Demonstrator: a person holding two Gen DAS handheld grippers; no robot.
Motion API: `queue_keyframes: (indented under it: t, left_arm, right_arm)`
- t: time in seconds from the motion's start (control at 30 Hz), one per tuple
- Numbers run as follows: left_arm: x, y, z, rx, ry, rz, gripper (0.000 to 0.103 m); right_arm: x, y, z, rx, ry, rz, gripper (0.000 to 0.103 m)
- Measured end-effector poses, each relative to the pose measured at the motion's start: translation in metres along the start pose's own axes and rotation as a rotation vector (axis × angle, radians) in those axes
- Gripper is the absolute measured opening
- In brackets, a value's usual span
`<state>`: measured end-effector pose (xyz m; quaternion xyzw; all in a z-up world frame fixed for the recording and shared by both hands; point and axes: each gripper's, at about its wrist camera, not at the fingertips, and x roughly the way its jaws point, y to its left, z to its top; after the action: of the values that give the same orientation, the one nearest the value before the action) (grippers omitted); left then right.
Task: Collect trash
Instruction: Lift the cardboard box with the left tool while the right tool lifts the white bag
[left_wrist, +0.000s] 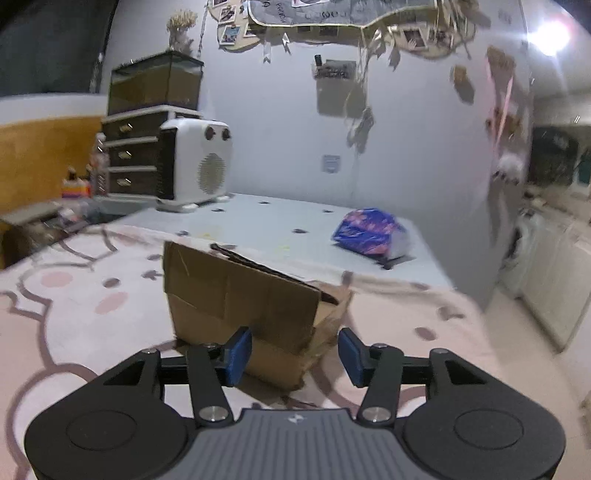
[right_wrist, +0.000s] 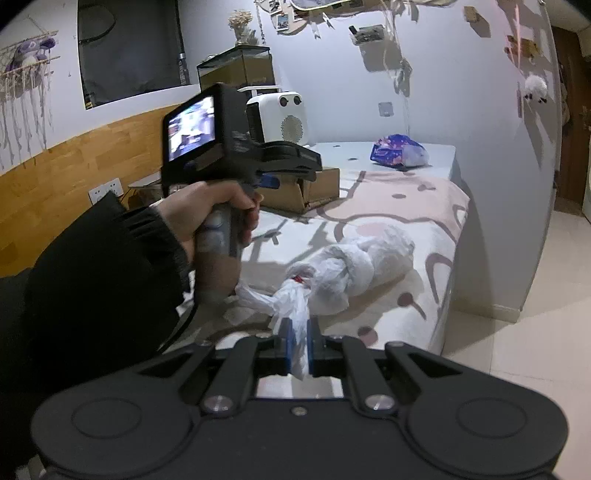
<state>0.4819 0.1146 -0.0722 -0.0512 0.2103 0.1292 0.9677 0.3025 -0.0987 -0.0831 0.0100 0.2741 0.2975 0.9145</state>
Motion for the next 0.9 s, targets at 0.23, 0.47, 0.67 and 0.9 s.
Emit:
queue_keyframes:
  t: [0.23,0.47,0.67,0.9]
  left_arm:
    - [0.005,0.005,0.008,-0.147,-0.037,0.059,0.053]
    - [0.006,0.004,0.011,-0.232,-0.097,0.123,0.042]
    - [-0.004,0.024,0.009,-0.276,-0.092,0.128,0.007]
    - [-0.035,0.065,0.004,-0.271,-0.078,0.057,0.003]
  right_arm:
    - [-0.003,0.000,-0.015,0.030,0.015,0.009,0.007]
    - [-0.005,-0.001,-0.019,0.060,0.007,0.018,0.007]
    - [-0.009,-0.004,-0.018,0.073,0.003,0.021,0.007]
    - [-0.014,-0.007,-0.022,0.117,-0.011,0.022,0.005]
